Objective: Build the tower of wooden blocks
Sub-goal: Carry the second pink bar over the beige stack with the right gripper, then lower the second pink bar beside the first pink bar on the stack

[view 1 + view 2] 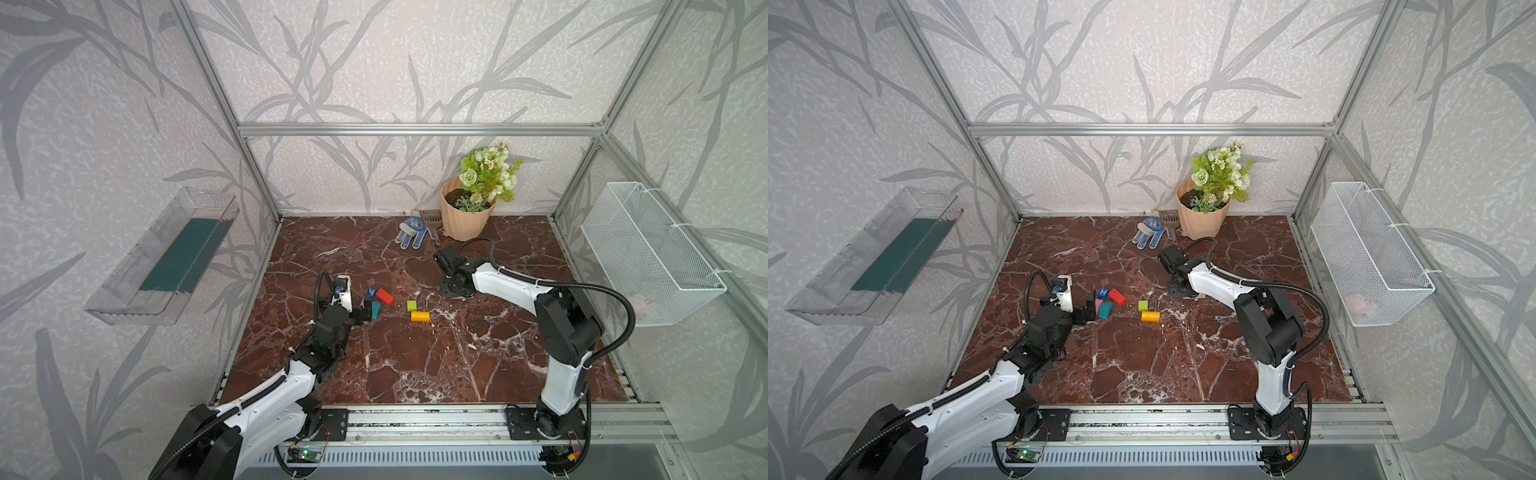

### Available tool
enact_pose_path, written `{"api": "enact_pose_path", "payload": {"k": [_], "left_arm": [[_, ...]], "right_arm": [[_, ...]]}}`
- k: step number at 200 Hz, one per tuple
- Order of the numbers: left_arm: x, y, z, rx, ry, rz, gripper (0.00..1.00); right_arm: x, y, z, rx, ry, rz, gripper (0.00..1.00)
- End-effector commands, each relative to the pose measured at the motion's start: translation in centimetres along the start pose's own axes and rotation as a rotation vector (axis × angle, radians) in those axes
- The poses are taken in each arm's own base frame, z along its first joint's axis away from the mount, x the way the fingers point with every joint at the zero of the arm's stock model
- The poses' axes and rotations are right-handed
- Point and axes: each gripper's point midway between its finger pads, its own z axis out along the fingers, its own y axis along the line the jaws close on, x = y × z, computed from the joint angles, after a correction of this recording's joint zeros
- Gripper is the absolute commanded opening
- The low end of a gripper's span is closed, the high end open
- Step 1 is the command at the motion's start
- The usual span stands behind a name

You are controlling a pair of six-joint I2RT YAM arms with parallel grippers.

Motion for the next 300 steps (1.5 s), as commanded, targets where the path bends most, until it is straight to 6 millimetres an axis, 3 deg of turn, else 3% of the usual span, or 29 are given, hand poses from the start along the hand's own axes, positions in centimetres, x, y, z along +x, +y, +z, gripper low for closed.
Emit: {"api": "enact_pose_path", "payload": {"k": [1,109,189,218,268,300], "left_arm": [[-0.1,0.0,-0.2,0.005,-0.013,-0.014,0.99],[0.0,-0.1,-0.1,0.003,-0.008,-0.011,0.99],[0.0,0.0,-0.1,0.004,-0.010,-0.012,0.99],[0.0,-0.1,-0.1,0.004,-0.009,-0.012,0.99],[0.0,-0.1,-0.1,0.005,-0.012,-0.013,0.99],[0.0,0.0,-0.2,0.005,-0.012,-0.012,0.99]], "right_arm": [[-0.1,-0.3,0.4,0.001,0.013,0.000,0.32],[0.4,-0.7,2.1,-0.008,0.056,0.020,0.35],[-0.1,-0.9,1.0,-0.014,0.036,0.027,0.47],[-0.5,-0.6,-0.4,-0.052,0.014,0.031,0.48],[-1.3,-1.6,-3.6,-0.069,-0.066,0.046,0.73],[-1.3,-2.9,-2.7,-0.102,-0.037,0.072,0.88]]}}
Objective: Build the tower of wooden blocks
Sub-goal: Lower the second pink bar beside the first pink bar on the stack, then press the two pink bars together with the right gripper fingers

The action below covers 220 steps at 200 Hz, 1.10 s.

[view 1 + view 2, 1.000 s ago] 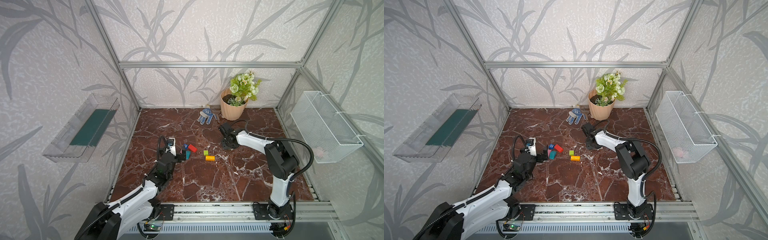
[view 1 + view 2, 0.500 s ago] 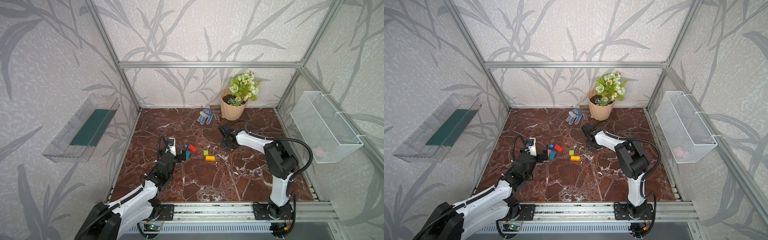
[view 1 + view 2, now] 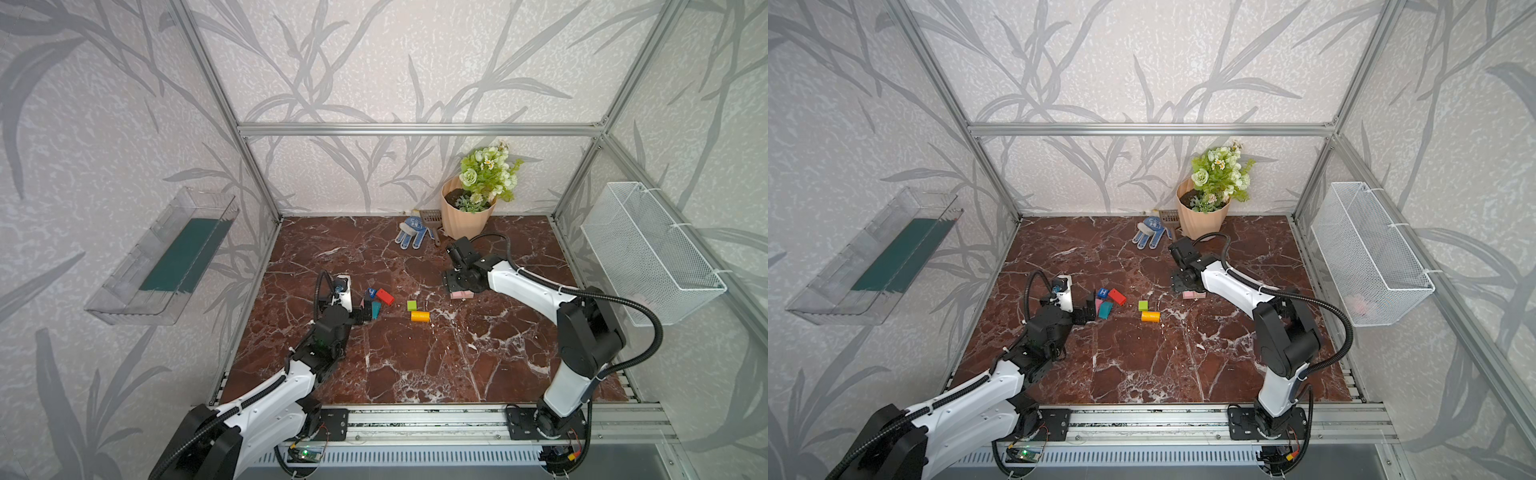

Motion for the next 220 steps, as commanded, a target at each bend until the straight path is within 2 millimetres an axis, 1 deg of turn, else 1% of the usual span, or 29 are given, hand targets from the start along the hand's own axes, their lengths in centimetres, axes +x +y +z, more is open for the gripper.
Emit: {"api": "enact_pose_path", "payload": {"k": [1,10,21,41,64,114,155,181,220], "left_arm": [[-0.1,0.0,-0.2,0.004,-0.013,-0.013,0.99],[0.0,0.0,-0.2,0.005,-0.013,-0.013,0.99],[0.0,0.0,-0.2,0.004,-0.011,-0.012,0.99],[-0.1,0.0,-0.2,0.002,-0.013,-0.013,0.99],[0.0,0.0,-0.2,0.003,-0.012,-0.014,0.99],[0.0,0.1,-0.2,-0.001,-0.012,-0.014,0.99],[0.0,0.0,-0.1,0.000,-0.011,-0.014,0.99],[0.0,0.0,-0.1,-0.001,-0.011,-0.014,0.99],[0.0,0.0,-0.1,0.001,-0.010,-0.013,0.99]], "right_arm": [[0.5,-1.3,0.8,-0.021,0.037,0.016,0.88],[0.5,-1.6,1.2,-0.040,0.043,0.027,0.92],[0.6,-1.6,1.8,-0.069,0.056,0.033,0.95],[0.8,-1.5,2.6,-0.077,0.076,0.025,0.96],[0.8,-1.0,3.4,-0.096,0.099,0.009,0.96],[1.3,-0.6,4.7,-0.101,0.140,0.003,0.95],[1.5,-0.8,4.9,-0.086,0.148,0.004,0.90],[1.6,-1.3,5.1,-0.059,0.151,0.006,0.86],[1.8,-1.6,5.5,-0.035,0.166,0.007,0.84]]}}
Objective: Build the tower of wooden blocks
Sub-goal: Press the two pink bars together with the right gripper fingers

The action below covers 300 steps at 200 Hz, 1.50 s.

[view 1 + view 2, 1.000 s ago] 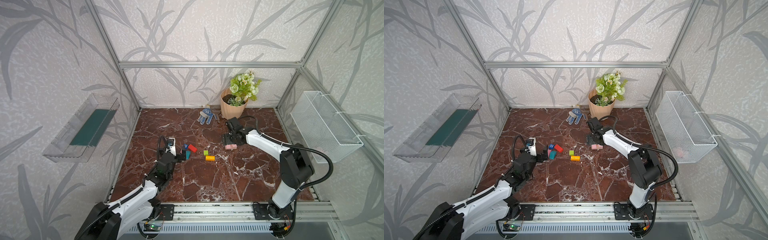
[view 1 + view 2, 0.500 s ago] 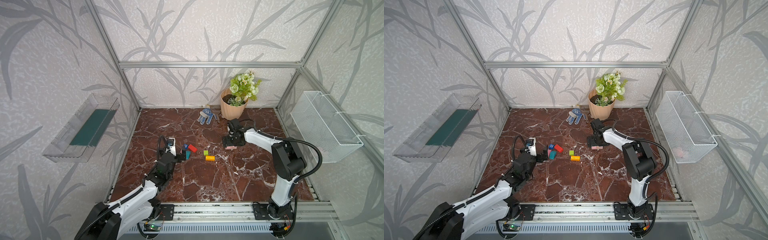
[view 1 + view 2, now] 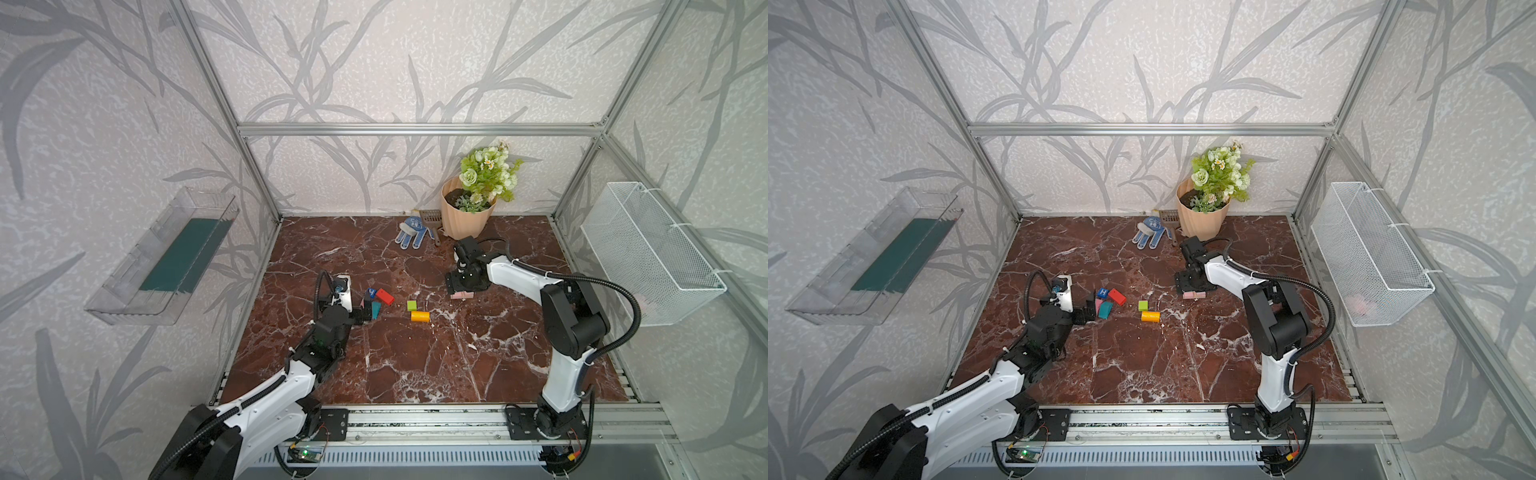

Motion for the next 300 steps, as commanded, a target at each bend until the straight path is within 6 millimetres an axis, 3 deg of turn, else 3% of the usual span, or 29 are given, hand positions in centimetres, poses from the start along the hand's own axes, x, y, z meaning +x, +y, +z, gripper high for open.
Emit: {"api": "enact_pose_path", "payload": {"k": [1,208,300], "left_arm": [[0.01,-0.01,-0.15,0.002,-0.010,-0.014,0.99],[-0.09,-0.02,-0.19,0.004,-0.015,-0.016,0.99],[-0.02,0.02,-0.21,0.003,-0.014,-0.015,0.99]], "right_arm": [[0.09,-0.40,0.43,0.030,0.023,0.002,0.84],[-0.22,-0.78,0.28,0.052,0.011,0.061,0.64],[-0.07,-0.88,0.06,0.056,0.016,0.075,0.64]]}}
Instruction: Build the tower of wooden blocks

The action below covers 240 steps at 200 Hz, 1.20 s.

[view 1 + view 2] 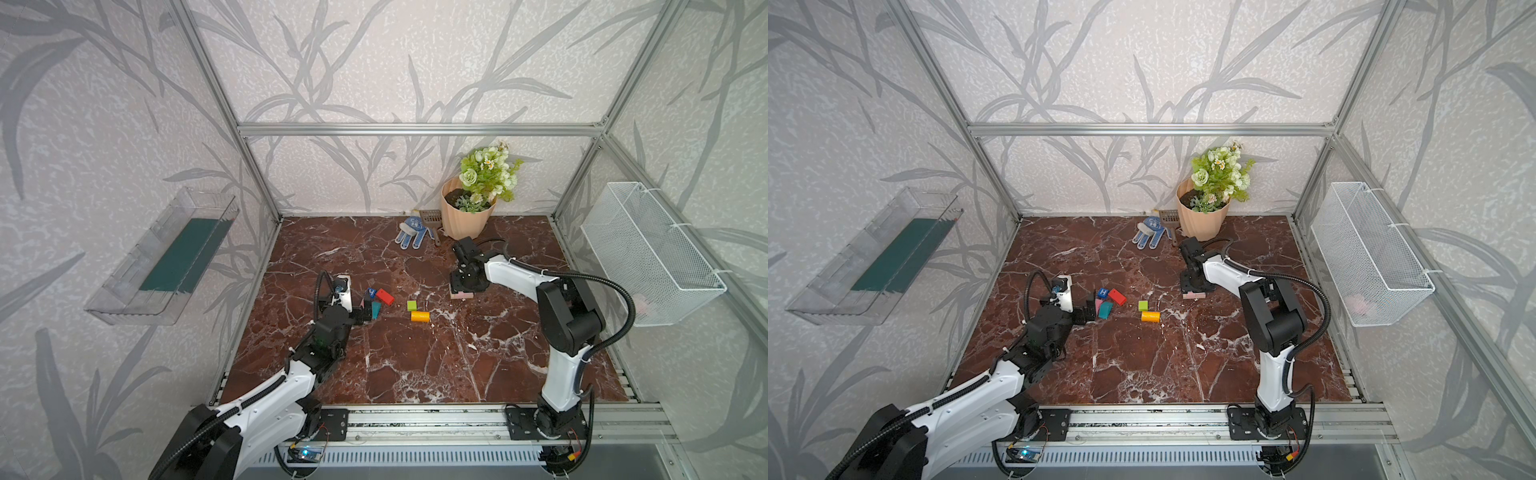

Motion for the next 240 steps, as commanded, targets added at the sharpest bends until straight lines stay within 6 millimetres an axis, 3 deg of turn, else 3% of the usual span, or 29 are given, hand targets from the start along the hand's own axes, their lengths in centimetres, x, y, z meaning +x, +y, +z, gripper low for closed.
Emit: {"api": "enact_pose_path", "payload": {"k": [1,36,71,152,209,240], "left_arm": [[0.0,0.0,-0.2,0.003,-0.014,-0.015,0.99],[-0.1,0.0,-0.2,0.006,-0.015,-0.016,0.99],[-0.1,0.0,-0.2,0.006,-0.016,-0.015,0.99],[0.0,-0.1,-0.2,0.010,-0.015,-0.011,0.99],[0.0,-0.1,-0.2,0.009,-0.015,-0.011,0.99],[-0.1,0.0,-0.3,0.007,-0.018,-0.012,0.99]], "right_arm": [[-0.3,0.1,-0.6,-0.005,0.004,0.010,0.64],[0.1,0.1,-0.2,-0.003,0.017,0.007,0.65],[0.1,0.1,-0.4,-0.004,0.012,0.006,0.73],[-0.1,-0.1,-0.2,0.010,0.012,0.007,0.66],[-0.3,0.0,-2.4,-0.013,-0.036,-0.020,0.82],[1.3,-0.5,-4.0,-0.026,-0.072,-0.027,0.86]]}}
